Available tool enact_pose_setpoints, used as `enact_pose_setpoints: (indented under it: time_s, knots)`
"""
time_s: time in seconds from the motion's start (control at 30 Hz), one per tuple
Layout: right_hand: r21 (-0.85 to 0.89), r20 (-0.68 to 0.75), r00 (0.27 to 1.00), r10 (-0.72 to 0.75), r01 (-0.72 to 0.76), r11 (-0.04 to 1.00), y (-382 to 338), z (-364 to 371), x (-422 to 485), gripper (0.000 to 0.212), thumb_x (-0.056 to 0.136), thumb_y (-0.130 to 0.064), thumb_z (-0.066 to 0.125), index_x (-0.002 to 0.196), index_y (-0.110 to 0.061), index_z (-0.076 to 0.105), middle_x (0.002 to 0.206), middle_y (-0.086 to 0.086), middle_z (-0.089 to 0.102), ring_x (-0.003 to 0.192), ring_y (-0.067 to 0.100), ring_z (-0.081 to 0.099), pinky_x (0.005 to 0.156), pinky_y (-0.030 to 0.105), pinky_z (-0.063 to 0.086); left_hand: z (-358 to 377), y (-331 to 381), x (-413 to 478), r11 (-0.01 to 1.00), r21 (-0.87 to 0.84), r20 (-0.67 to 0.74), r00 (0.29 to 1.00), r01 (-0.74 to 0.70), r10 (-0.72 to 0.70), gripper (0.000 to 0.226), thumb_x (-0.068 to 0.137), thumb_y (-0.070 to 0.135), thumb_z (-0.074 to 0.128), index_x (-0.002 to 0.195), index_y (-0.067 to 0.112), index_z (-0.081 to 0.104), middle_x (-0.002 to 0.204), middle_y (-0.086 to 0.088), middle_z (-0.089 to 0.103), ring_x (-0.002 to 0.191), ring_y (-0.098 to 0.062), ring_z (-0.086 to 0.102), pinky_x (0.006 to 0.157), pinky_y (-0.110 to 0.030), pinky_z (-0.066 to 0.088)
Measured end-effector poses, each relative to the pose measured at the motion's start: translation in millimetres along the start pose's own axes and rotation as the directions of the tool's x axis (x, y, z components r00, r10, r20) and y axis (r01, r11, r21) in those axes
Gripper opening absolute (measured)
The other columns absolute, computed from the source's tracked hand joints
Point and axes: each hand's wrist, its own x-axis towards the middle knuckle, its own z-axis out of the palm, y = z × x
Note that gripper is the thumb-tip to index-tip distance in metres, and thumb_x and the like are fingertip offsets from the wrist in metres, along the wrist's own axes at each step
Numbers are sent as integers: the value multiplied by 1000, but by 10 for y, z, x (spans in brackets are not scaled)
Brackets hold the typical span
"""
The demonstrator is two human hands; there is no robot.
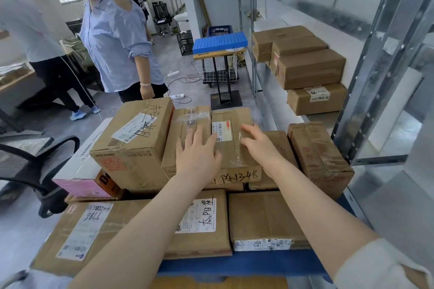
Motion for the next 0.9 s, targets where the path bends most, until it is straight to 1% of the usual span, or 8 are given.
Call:
enact_pose_setpoints:
  time_s: [0.1,0.2,0.27,0.37,0.53,0.7,0.8,0.9]
  knots:
    - [17,22,1000,18,-18,1000,-8,46,9,54,94,-26,49,145,-33,32,160,-4,4,145,16,9,113,38,17,-16,-45,12,1000,-14,3,1000,0,0,50,93,39,34,143,33,32,158,-8,16,146,-27,4,116,-54,5]
    - [65,0,1000,24,-23,998,10,50,3,59,95,-34,47,148,-36,22,160,-8,10,145,15,13,116,42,17,-41,-68,1,999,-37,-7,1000,-7,7,51,93,39,35,143,34,30,158,-8,16,146,-27,5,116,-53,5]
    - [139,-18,999,40,-37,990,36,43,-12,62,95,-38,46,150,-36,16,158,-10,16,143,12,18,113,37,19,-56,-82,-7,998,-61,-9,1000,-3,3,51,93,39,35,144,35,29,158,-8,16,146,-27,5,116,-53,4]
    - [194,-6,997,75,-72,978,59,73,-37,65,95,-41,44,150,-36,10,158,-12,16,142,11,19,104,29,20,-68,-98,-15,997,-74,-6,1000,2,-3,52,93,40,35,144,35,28,158,-9,16,146,-27,6,117,-52,4]
    - [207,-16,996,92,-87,974,53,78,-50,63,95,-45,42,150,-36,11,158,-11,14,143,13,16,109,34,18,-33,-72,-51,999,-34,-24,999,-27,26,53,93,41,36,145,33,29,157,-10,17,146,-28,7,116,-54,5]
    - [202,-67,994,90,-75,977,73,8,-239,61,95,-45,41,149,-36,15,157,-11,20,141,13,22,102,29,21,-71,-57,-113,998,24,-40,997,-64,65,54,93,42,35,145,32,30,157,-10,18,146,-28,8,116,-53,7]
    - [151,-127,989,78,-59,987,73,-127,-448,58,95,-44,42,148,-37,19,156,-10,23,140,13,24,105,30,22,-200,26,-136,994,21,-38,993,-108,109,53,93,42,36,144,30,31,156,-9,19,145,-28,11,115,-52,8]
    - [112,-222,974,40,-15,994,8,-385,-865,58,94,-46,44,147,-41,21,154,-14,23,139,9,24,108,29,21,-417,270,-128,978,-25,-22,979,-205,205,54,93,44,36,145,30,28,157,-10,17,145,-28,11,117,-52,8]
